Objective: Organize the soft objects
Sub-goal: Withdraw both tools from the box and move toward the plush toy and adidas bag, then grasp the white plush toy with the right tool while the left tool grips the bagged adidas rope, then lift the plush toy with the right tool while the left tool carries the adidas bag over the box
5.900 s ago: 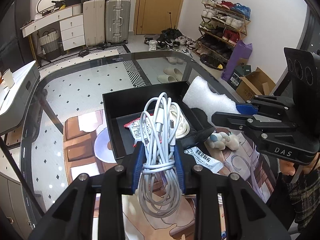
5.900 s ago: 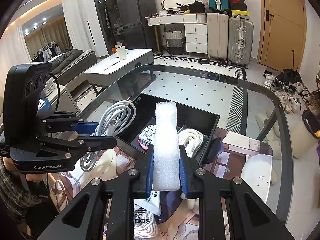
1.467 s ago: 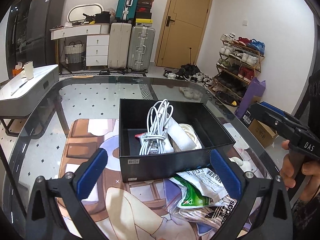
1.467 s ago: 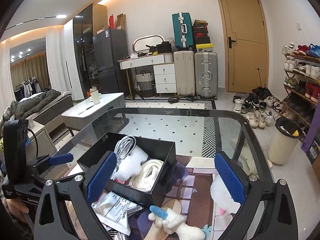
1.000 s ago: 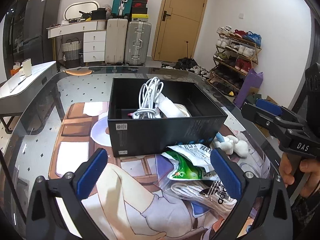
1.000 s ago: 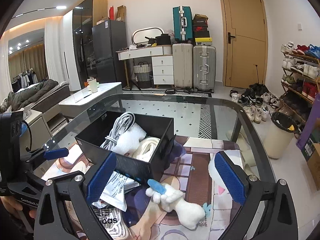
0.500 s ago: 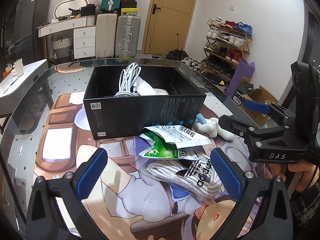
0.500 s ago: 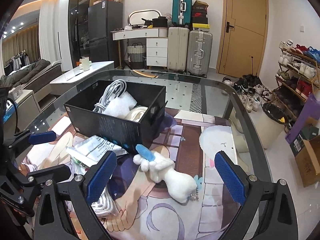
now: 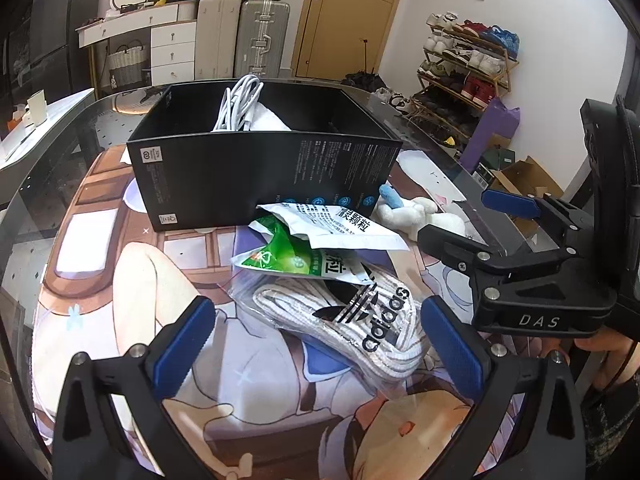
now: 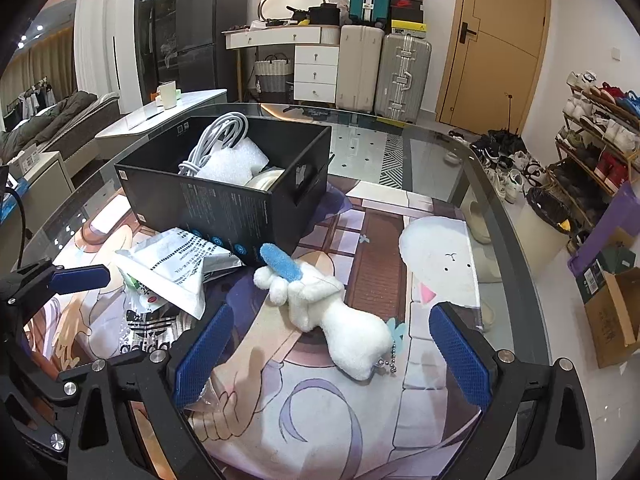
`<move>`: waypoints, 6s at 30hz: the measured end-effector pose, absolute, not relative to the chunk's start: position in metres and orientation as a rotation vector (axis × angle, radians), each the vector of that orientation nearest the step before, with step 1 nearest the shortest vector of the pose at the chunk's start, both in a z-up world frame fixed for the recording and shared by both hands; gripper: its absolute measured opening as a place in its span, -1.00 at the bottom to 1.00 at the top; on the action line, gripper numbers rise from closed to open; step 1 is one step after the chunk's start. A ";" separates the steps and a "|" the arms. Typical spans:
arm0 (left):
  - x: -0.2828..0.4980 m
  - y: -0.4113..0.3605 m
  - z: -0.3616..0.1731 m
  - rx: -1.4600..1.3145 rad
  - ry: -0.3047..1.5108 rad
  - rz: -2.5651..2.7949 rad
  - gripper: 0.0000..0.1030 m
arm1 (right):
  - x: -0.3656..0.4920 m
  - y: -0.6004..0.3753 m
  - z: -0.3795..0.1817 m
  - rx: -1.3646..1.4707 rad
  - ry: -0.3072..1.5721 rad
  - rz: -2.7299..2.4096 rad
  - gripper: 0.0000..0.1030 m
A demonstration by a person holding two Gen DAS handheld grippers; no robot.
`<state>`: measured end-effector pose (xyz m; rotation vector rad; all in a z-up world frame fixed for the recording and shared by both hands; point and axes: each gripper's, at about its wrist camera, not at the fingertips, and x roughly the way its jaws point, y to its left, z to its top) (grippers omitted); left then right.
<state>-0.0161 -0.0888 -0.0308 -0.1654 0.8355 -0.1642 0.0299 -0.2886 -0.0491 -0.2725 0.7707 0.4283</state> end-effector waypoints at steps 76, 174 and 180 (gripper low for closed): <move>-0.023 -0.069 -0.039 -0.166 0.849 0.031 -0.26 | 0.058 -0.286 -0.072 -0.237 0.857 0.458 -0.03; -0.010 -0.059 0.053 -0.104 0.597 -0.054 -0.31 | 0.050 -0.254 0.033 -0.060 0.616 0.634 -0.05; -0.001 -0.055 0.063 -0.084 0.566 -0.059 -0.31 | 0.058 -0.248 0.033 -0.072 0.608 0.642 -0.05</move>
